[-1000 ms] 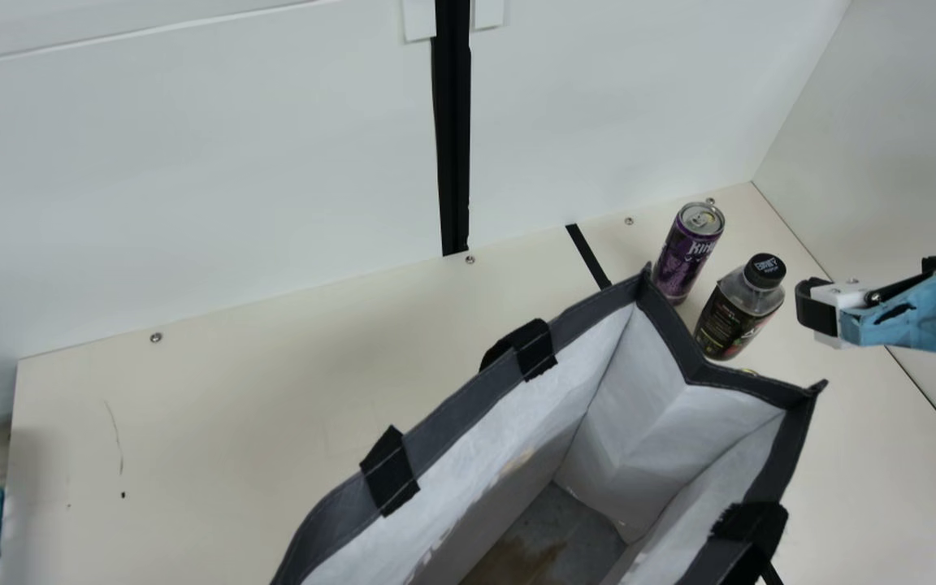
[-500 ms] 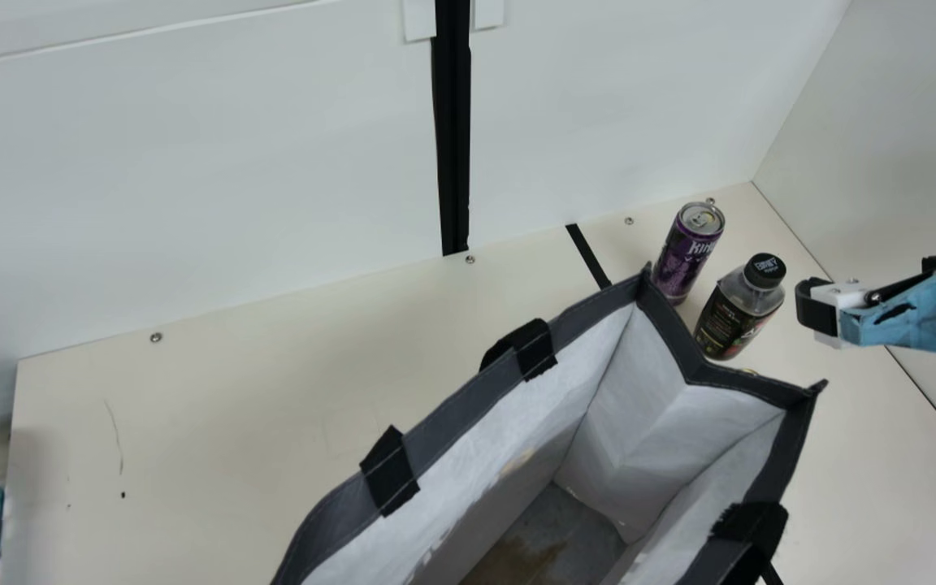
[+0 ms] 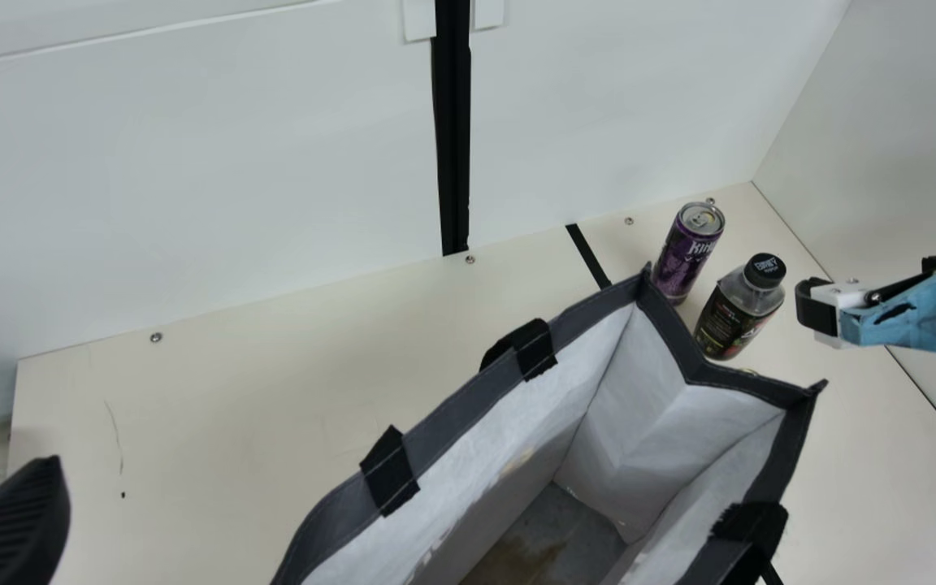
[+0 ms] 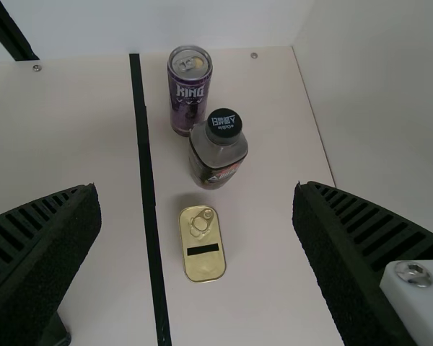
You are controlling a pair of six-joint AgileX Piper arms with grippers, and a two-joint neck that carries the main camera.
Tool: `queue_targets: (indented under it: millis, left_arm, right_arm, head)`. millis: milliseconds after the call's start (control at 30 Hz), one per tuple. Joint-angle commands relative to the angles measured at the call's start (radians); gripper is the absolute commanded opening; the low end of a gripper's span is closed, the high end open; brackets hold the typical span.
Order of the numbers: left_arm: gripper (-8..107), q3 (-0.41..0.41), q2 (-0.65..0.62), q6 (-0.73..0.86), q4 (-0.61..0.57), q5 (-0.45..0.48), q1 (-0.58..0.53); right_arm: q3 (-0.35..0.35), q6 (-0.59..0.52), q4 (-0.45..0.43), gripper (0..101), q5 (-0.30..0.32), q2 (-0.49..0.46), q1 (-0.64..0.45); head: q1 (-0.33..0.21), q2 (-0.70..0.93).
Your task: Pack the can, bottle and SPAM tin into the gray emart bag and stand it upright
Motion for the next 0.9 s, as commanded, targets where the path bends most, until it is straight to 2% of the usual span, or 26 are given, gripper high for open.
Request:
queue_targets:
  millis: [0, 400, 867]
  left_arm:
    - [90, -0.009, 0.008, -0.012, 0.019, -0.001, -0.037]
    - [90, -0.066, 0.061, -0.068, 0.105, -0.001, -0.192]
    - [90, -0.136, 0.129, -0.103, 0.12, -0.001, -0.321]
  right_arm:
    - [0.0, 0.0, 0.0, 95, 0.0, 0.0, 0.0]
    - [0.0, 0.0, 0.0, 95, 0.0, 0.0, 0.0]
    - [0.0, 0.0, 0.0, 95, 0.0, 0.0, 0.0]
  head:
    - [-0.023, -0.002]
    - [-0.023, -0.002]
    - [-0.023, -0.002]
